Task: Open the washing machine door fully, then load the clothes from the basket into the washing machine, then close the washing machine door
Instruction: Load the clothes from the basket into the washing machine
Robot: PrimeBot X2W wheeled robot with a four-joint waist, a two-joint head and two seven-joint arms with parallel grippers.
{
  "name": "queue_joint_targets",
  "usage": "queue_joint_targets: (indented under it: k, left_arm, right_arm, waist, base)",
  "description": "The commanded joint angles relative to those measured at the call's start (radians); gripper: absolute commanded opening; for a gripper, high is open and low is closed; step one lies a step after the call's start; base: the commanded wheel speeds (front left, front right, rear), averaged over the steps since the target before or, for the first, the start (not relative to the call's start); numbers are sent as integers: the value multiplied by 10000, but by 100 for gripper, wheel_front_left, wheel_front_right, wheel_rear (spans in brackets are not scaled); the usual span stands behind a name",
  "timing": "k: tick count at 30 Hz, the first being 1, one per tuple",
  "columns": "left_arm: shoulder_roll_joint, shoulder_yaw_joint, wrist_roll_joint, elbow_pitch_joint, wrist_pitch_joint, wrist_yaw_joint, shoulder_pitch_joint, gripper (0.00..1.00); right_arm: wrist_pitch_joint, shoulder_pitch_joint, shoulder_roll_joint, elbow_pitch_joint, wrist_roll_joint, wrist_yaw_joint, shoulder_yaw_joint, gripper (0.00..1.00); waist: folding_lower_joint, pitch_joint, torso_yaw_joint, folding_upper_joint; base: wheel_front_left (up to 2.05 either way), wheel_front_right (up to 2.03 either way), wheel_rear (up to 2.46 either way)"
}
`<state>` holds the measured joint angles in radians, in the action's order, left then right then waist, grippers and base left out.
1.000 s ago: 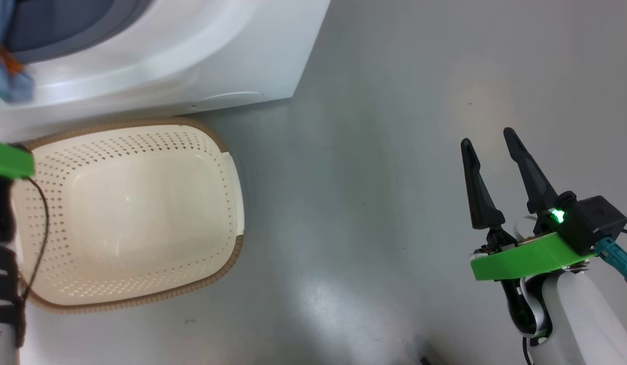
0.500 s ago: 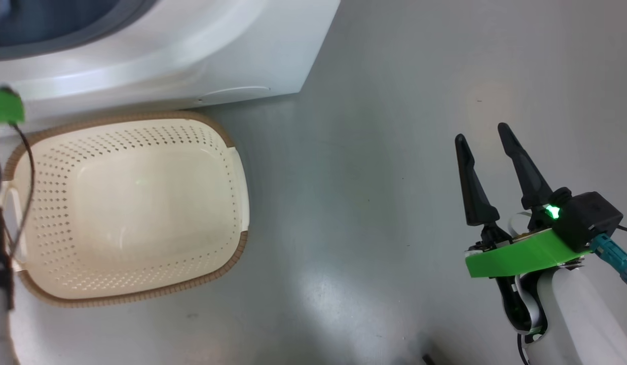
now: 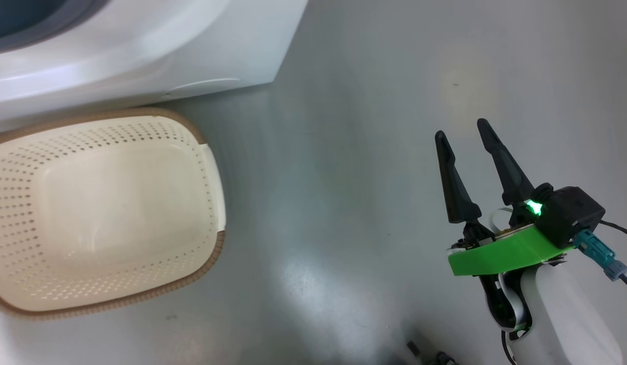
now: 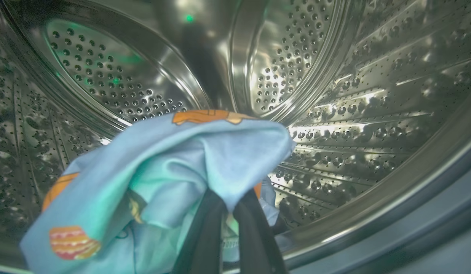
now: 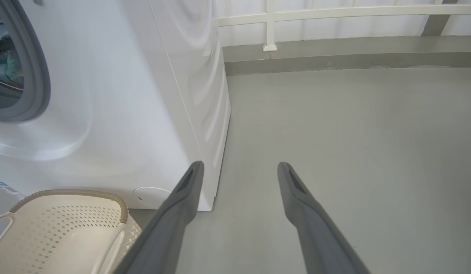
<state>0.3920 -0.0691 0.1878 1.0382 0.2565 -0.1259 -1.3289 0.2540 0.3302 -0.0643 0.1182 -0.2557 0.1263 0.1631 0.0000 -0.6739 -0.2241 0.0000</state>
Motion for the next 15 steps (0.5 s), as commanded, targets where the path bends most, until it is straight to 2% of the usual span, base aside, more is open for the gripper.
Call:
queue_joint_targets:
  k: [1, 7, 15]
  left_arm:
    - [548, 19, -132, 7, 53, 84, -186, 0]
    - [632, -420, -390, 1448, -331, 63, -891, 0]
    - [570, -906, -519, 2209, -1210, 2, -1435, 0]
  right_arm:
    - [78, 6, -3, -174, -122, 44, 217, 100]
    - [78, -8, 49, -165, -154, 44, 239, 100]
    - [78, -9, 95, -107, -158, 44, 254, 100]
  waist:
    - [0, -108, -167, 0]
    - [0, -205, -375, 0]
    - [0, -155, -384, 0]
  base:
    - [0, 0, 0]
    - [0, 0, 0]
    - [0, 0, 0]
